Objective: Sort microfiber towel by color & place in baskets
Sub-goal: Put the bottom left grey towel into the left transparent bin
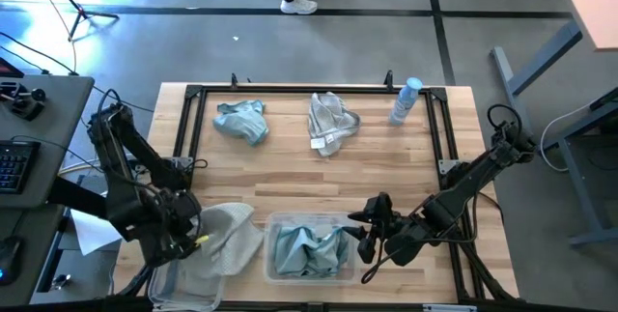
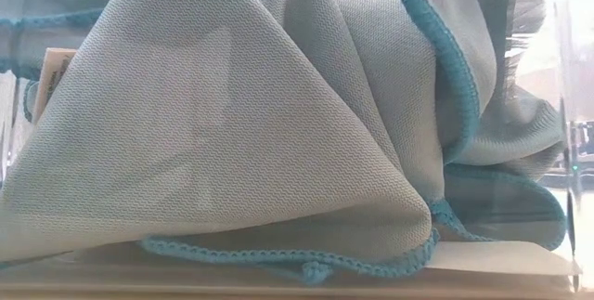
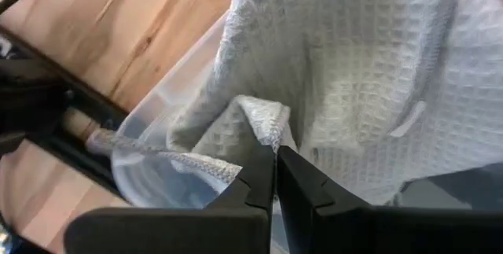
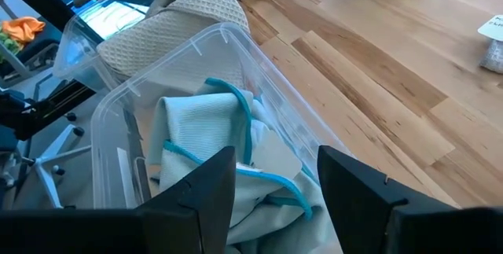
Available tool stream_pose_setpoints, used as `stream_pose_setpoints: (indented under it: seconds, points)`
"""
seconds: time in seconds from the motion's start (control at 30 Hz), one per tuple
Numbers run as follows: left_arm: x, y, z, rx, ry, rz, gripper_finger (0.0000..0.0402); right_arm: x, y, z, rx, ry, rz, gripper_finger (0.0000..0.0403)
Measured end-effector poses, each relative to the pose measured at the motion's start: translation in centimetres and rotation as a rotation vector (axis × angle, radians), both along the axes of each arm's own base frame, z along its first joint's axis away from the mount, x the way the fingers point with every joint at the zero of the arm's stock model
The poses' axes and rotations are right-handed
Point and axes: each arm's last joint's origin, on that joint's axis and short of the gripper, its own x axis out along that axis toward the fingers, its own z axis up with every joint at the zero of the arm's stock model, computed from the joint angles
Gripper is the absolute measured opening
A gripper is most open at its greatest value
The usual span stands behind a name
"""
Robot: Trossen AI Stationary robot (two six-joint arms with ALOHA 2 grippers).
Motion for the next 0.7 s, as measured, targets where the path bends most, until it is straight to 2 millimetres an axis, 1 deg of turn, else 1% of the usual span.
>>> stream_pose_setpoints:
  seconds: [0.17,0.37,0.47,0.53,0.63,0.7]
  points:
    - [0.3,-0.4,-2.1,-0.014,-0.011,-0.043,0.0023,0.0,0.0,0.0,-0.008,0.003,-0.004,0.0176]
    - [0.5,-0.8,-3.4,-0.031,-0.039,-0.107,0.0080,0.0,-0.1,0.0,-0.020,-0.007,-0.019,0.0176]
    - [0.4,-0.6,-3.5,-0.018,-0.029,-0.100,0.0111,0.0,-0.1,0.0,-0.021,-0.008,-0.020,0.0176]
    - [0.4,-0.6,-3.4,-0.039,-0.016,-0.076,0.0124,0.0,-0.1,0.0,-0.021,-0.008,-0.020,0.0176]
    - [0.4,-0.4,-2.7,-0.108,0.038,-0.044,0.0132,0.0,-0.1,0.0,-0.020,-0.008,-0.020,0.0176]
    - [0.4,-0.4,-2.1,-0.147,0.044,-0.033,0.0133,0.0,-0.1,0.0,-0.021,-0.008,-0.020,0.0176]
